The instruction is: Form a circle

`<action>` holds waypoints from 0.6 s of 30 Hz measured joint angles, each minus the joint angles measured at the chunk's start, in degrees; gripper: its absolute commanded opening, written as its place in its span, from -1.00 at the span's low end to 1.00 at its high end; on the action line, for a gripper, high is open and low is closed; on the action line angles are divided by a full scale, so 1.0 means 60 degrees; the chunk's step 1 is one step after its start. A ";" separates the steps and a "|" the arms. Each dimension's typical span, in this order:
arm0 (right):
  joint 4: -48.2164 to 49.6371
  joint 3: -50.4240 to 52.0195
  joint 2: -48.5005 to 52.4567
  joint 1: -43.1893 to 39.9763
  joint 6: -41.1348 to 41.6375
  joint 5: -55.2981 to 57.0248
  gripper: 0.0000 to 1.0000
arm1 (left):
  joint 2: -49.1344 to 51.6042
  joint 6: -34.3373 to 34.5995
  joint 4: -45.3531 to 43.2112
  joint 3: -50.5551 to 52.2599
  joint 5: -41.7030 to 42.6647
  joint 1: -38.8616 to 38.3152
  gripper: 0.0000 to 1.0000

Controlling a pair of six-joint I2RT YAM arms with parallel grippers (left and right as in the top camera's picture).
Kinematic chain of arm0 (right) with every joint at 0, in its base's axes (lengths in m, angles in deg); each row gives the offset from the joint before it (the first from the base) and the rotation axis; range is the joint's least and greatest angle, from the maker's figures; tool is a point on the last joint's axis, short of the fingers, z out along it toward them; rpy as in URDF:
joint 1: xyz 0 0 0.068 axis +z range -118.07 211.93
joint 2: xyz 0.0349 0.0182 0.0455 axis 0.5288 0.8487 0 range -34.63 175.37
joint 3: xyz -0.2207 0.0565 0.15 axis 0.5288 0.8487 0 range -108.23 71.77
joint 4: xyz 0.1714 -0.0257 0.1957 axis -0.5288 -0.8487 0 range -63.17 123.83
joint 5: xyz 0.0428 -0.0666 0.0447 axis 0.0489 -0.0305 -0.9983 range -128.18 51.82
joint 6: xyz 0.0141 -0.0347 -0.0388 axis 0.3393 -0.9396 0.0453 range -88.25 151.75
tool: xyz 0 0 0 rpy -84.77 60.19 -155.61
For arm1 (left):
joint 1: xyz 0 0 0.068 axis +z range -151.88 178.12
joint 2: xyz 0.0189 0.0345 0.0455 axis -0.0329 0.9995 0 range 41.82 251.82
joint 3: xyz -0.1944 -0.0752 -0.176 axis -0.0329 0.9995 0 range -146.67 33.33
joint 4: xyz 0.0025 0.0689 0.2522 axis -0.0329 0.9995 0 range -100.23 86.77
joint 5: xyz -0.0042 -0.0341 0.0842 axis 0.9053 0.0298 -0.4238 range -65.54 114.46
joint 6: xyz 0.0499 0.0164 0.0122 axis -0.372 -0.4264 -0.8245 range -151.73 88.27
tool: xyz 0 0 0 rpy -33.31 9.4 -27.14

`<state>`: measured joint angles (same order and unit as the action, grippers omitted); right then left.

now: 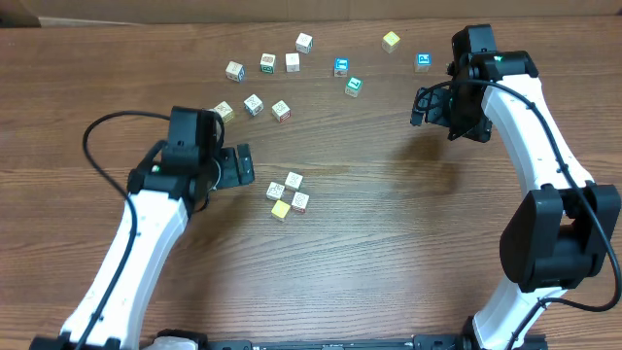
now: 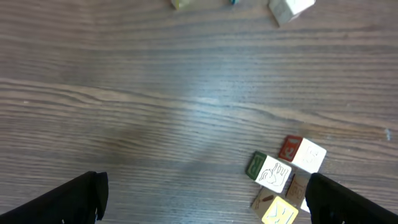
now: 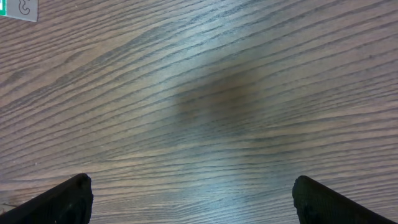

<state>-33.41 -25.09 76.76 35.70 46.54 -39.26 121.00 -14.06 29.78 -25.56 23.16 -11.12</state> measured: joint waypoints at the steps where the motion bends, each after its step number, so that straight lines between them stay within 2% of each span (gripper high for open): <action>1: -0.0004 0.0000 0.0000 0.0000 0.0007 0.0000 1.00 | -0.0251 0.0000 -0.0255 0.0211 -0.0080 0.0000 0.99; 4: -0.0004 0.0000 0.0000 0.0000 0.0000 0.0000 1.00 | -0.0856 -0.0004 -0.1574 0.0984 -0.0291 0.0000 0.99; 14: -0.0004 0.0000 0.0000 0.0000 0.0004 0.0004 1.00 | -0.2313 -0.0401 -0.9078 0.5278 -0.0382 0.0000 0.99; 18: 0.0000 0.0000 0.0000 0.0000 0.0000 0.0000 1.00 | -0.2783 -0.0470 -1.0630 0.6601 -0.0382 0.0000 0.99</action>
<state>-33.41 -25.09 76.76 35.70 46.54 -39.26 104.30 -16.88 -34.00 14.05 20.86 -11.12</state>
